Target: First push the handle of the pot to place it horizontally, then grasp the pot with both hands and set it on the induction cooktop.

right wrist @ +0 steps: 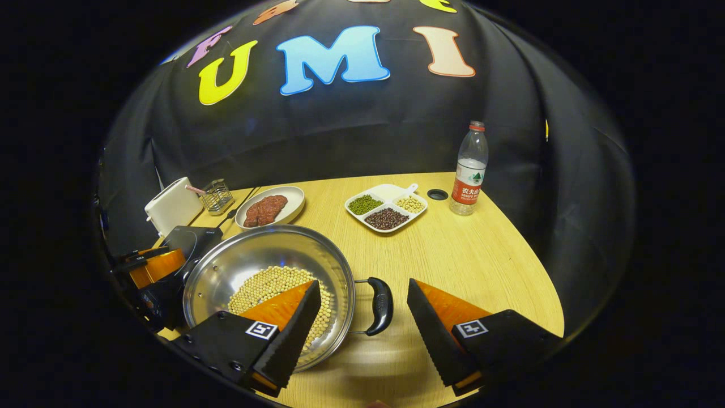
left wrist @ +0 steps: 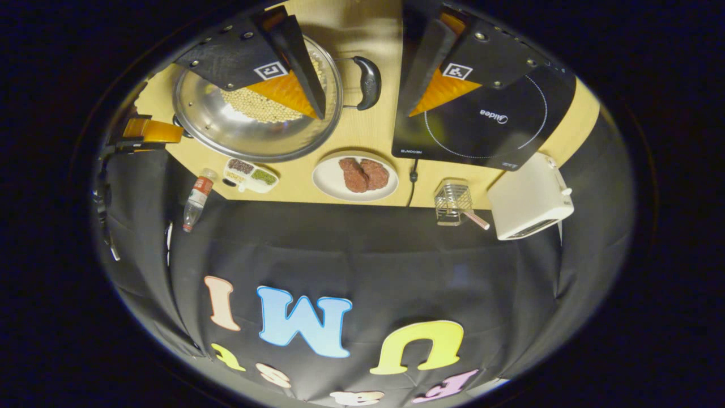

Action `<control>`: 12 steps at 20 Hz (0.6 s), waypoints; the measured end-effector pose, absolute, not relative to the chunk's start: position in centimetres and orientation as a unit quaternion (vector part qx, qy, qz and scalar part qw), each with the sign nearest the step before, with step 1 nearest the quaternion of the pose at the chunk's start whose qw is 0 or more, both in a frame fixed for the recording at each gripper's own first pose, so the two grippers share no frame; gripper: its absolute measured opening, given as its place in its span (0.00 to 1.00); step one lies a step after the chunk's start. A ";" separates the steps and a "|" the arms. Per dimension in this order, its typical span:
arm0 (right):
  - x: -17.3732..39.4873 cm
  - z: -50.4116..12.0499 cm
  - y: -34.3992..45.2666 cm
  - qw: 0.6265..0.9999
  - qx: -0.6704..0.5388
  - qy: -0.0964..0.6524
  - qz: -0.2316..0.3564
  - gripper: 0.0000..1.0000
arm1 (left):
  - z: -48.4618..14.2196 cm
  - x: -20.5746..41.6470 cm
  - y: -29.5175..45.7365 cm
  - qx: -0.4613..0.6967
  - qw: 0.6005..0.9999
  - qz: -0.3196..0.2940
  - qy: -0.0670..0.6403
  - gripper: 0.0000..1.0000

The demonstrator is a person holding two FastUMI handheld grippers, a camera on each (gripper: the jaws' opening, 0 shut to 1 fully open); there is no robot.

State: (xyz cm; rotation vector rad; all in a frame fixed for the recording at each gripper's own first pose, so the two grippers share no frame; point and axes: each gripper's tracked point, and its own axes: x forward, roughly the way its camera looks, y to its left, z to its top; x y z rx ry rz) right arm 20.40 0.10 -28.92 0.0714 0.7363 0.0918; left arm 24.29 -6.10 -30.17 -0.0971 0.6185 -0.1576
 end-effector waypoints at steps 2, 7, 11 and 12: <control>20.6 -29.3 0.0 0.929 0.035 0.365 0.044 0.98 | -31.2 24.6 -6.4 -0.049 0.944 -0.081 0.318 0.83; 20.9 -30.3 0.1 0.925 0.036 0.376 0.043 0.98 | -33.1 24.8 -7.3 -0.053 0.932 -0.097 0.345 0.83; 21.1 -31.5 0.4 0.918 0.037 0.392 0.047 0.98 | -34.9 24.5 -7.9 -0.048 0.921 -0.109 0.372 0.80; 21.0 -31.9 0.5 0.916 0.034 0.397 0.046 0.98 | -35.4 24.4 -8.1 -0.047 0.918 -0.110 0.377 0.83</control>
